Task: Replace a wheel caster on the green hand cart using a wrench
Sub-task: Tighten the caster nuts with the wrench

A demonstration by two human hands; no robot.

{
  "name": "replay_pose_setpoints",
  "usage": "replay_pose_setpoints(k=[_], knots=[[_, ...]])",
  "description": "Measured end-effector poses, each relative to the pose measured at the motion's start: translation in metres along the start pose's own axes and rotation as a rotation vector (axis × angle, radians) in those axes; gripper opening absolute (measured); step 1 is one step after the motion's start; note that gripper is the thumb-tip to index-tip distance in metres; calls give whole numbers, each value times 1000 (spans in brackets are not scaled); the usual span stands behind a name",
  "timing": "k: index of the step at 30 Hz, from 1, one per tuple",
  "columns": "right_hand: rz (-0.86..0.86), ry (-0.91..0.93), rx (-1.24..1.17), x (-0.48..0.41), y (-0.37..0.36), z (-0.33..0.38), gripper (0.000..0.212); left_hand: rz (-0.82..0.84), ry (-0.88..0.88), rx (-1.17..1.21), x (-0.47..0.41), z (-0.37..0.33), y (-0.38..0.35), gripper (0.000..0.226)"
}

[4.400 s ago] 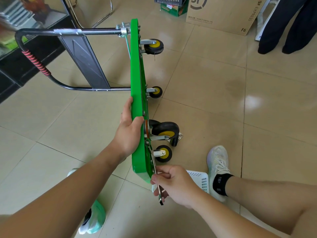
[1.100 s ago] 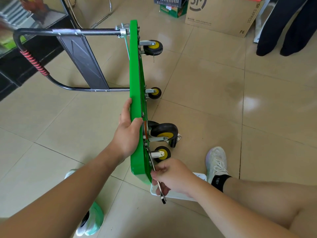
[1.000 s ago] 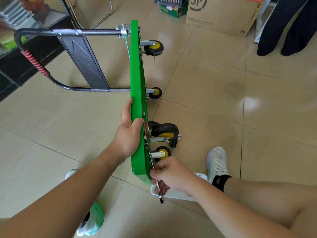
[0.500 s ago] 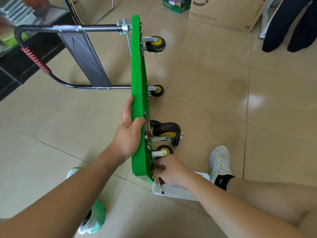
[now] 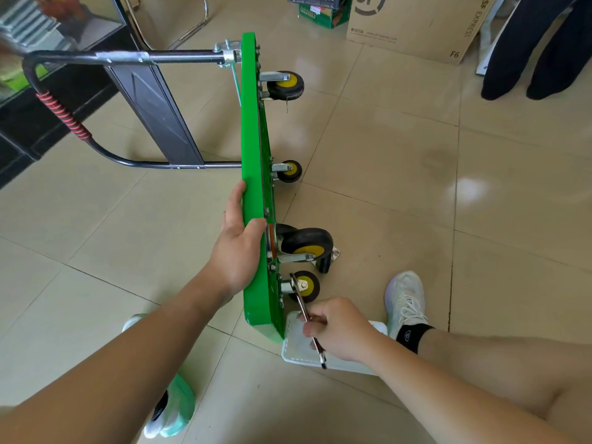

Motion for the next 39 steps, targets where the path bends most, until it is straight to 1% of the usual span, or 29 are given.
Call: replay_pose_setpoints(k=[2,6,8,10,17,23,26,28,31,33,36,37,39], knots=[[51,-4,-137,9,-3,10,12,-3,2,0,1,-1,0,76],[157,-7,-310,22,-6,35,15,4,11,-3,1,-1,2,79],[180,-8,-378,23,-6,46,12,5,14,-2,2,-1,2,79],[189,-14,-420,21,-6,54,14,6,13,-1,2,0,1,77],[197,-56,-460,12,-4,66,30,2,12,1,-1,1,1,75],[223,-57,-465,7,-5,64,29,7,3,12,-2,3,2,75],[244,-42,-458,-2,-4,57,25,7,-3,16,-3,4,2,76],[240,-30,-409,-7,-3,50,19,8,-6,13,-3,4,2,76],[143,-10,-141,-25,-4,29,13,0,-9,15,-4,5,3,78],[62,2,14,-47,-6,17,20,-2,-8,15,-4,6,3,79],[55,31,111,-70,-7,13,37,-2,-17,16,-5,7,2,77],[33,57,123,-72,-6,11,39,-7,-19,17,-4,7,2,77],[-55,106,169,-70,-2,1,36,-7,-19,23,-5,7,2,79]])
Point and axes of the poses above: each hand's wrist, its own x-axis away from the middle knuckle, its own y-axis out of the back of the hand, z = x × y, the point moved 2 cm from there along -x, towards the middle knuckle, and after that the axes turned 12 degrees about z, right-handed, at the moved point
